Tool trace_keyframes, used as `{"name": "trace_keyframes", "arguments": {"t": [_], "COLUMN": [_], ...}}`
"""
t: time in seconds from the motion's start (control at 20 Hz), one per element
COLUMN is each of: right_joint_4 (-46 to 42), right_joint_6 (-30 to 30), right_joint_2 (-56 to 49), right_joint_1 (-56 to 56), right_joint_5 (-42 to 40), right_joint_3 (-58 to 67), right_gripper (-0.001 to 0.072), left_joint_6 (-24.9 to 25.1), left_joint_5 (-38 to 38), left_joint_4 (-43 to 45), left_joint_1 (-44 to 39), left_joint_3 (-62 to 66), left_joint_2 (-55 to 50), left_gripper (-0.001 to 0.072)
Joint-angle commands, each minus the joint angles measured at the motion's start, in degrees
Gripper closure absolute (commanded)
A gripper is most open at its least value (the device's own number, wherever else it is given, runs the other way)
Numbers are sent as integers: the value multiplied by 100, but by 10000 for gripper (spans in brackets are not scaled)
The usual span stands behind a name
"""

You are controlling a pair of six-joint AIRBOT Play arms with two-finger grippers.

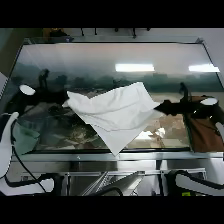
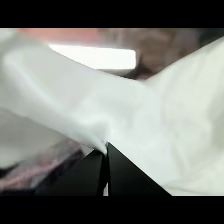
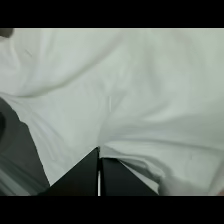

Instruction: Fold the shirts.

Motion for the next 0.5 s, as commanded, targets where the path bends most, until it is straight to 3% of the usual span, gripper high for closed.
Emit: {"name": "trace_keyframes", "arguments": {"t": [0.0,0.3,0.45], "right_joint_4": [407,494,271], "right_joint_6": [48,267,240], "right_joint_2": [291,365,813], "right_joint_1": [-92,-691,-916], "right_joint_5": [203,-343,-868], "right_joint_3": [1954,6640,7239], "right_gripper": [693,693,693], "left_joint_6": [-286,-621,-610], "left_joint_5": [-507,-981,-765], "left_joint_4": [-13,57,203], "left_joint_1": [-26,-24,-26], "left_joint_3": [1576,5056,5045], "left_joint_2": [1032,2518,3370], "left_gripper": [698,696,695]}}
